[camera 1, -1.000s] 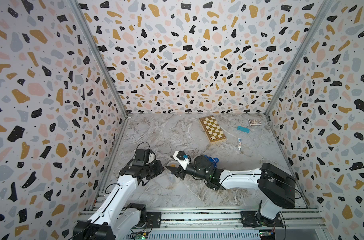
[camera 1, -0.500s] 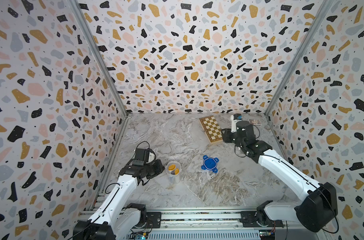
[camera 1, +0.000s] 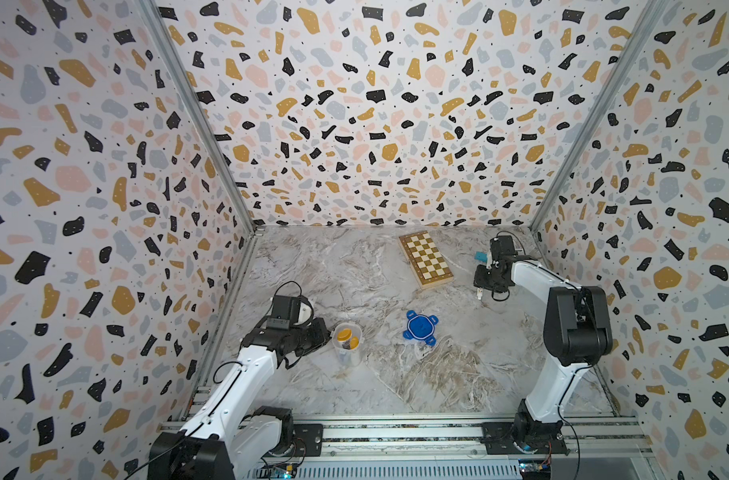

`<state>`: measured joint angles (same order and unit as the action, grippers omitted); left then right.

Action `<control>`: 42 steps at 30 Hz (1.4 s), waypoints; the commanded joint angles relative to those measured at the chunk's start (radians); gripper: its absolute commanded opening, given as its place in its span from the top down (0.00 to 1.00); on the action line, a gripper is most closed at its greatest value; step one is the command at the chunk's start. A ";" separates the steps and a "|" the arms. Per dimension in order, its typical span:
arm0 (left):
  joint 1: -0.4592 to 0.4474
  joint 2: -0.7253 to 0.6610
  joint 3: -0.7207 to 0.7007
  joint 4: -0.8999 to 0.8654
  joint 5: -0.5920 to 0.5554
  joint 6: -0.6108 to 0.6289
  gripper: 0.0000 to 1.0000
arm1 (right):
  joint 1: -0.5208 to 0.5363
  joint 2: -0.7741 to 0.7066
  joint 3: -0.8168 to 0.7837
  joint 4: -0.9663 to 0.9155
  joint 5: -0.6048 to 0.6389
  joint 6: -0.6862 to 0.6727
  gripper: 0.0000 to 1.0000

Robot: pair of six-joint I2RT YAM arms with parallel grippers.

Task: Pack away toiletry kits
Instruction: Pick up the toiletry item from the center of the board, then place the toiletry item into the container.

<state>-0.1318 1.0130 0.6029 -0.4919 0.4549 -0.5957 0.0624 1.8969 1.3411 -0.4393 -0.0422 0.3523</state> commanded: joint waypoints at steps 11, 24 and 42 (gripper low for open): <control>0.004 -0.002 -0.002 0.030 0.010 0.022 0.91 | -0.022 0.162 0.139 -0.074 0.021 -0.023 0.54; 0.007 0.007 -0.003 0.035 0.011 0.027 0.91 | -0.005 0.025 0.046 -0.038 0.035 -0.029 0.80; 0.008 0.021 -0.003 0.043 0.013 -0.001 0.91 | 0.803 -0.478 -0.294 0.771 -0.071 -0.041 0.81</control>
<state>-0.1307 1.0367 0.6025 -0.4835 0.4599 -0.5915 0.8143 1.3777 1.0519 0.1101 -0.1253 0.3286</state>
